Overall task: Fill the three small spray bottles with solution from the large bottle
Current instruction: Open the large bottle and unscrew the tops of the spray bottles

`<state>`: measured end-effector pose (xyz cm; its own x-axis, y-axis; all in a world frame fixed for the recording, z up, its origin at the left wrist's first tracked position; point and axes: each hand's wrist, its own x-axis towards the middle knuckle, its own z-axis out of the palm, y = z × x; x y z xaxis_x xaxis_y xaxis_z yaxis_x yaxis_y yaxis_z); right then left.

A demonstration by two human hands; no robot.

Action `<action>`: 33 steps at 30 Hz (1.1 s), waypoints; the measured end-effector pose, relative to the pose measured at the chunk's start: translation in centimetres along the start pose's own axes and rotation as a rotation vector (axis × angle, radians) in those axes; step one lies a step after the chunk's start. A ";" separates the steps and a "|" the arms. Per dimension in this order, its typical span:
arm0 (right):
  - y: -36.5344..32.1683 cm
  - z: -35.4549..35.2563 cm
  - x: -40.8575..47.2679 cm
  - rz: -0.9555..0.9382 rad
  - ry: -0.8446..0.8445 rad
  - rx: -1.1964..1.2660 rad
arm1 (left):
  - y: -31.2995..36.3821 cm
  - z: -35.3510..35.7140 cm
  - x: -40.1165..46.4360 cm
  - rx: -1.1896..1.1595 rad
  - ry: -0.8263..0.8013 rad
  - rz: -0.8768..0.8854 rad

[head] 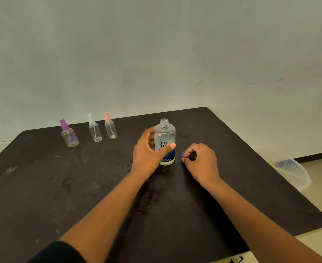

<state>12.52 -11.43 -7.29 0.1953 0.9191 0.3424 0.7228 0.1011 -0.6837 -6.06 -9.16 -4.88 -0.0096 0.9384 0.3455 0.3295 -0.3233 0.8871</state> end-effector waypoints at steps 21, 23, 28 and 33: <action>-12.8 6.9 -4.5 -0.447 -0.152 0.265 | -1.1 -14.0 7.7 0.665 0.376 0.078; -13.1 8.0 -3.6 -0.413 -0.154 0.252 | -1.2 -14.6 9.5 0.746 0.341 0.087; -13.8 10.2 -1.5 -0.326 -0.121 0.259 | -1.9 -15.0 12.5 0.858 0.196 0.021; -14.6 11.8 -0.3 -0.229 -0.093 0.291 | -3.1 -14.6 13.6 0.799 0.174 -0.019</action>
<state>-5.91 -8.69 -5.09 -0.0200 0.8893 0.4568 0.5197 0.3996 -0.7551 -21.04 2.78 1.50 -0.1470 0.8890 0.4337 0.9009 -0.0607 0.4298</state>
